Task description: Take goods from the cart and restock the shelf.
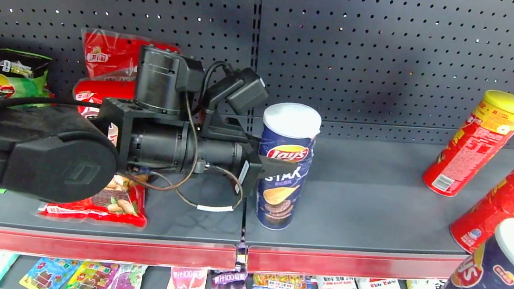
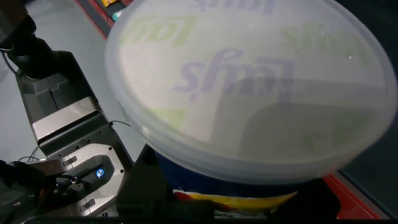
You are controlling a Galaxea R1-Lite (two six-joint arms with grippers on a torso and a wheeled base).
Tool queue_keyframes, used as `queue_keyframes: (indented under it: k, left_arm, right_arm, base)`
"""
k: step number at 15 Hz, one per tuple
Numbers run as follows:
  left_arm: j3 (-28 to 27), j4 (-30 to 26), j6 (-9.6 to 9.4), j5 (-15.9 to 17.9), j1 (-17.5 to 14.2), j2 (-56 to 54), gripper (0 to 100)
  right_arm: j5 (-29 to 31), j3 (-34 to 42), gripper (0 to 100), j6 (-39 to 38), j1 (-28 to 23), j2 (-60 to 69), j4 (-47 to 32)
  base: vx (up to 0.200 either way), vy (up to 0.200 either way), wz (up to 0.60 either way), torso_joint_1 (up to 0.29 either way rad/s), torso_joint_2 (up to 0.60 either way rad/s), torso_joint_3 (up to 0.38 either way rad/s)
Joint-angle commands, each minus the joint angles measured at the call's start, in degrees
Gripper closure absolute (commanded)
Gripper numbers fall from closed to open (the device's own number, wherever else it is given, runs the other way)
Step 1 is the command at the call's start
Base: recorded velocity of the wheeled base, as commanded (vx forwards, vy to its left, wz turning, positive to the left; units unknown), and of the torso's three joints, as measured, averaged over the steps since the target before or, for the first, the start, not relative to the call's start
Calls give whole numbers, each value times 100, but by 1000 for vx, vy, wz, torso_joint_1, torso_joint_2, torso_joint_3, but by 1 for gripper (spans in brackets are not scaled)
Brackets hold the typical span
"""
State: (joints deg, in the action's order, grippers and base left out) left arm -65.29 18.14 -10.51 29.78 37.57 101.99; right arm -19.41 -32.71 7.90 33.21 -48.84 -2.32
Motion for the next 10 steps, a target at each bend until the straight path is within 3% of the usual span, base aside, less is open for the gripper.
queue_keyframes:
  k: [1,10]
  left_arm:
    - [184,-3,-4,10,101,-223,100]
    - [491,-3,14,-7,119,-390,100]
  right_arm:
    - [-2,1,100,1,2,-12,3]
    - [-2,1,100,1,2,-3,3]
  base:
    - [0,0,0,0,0,0]
    - [0,0,0,0,0,0]
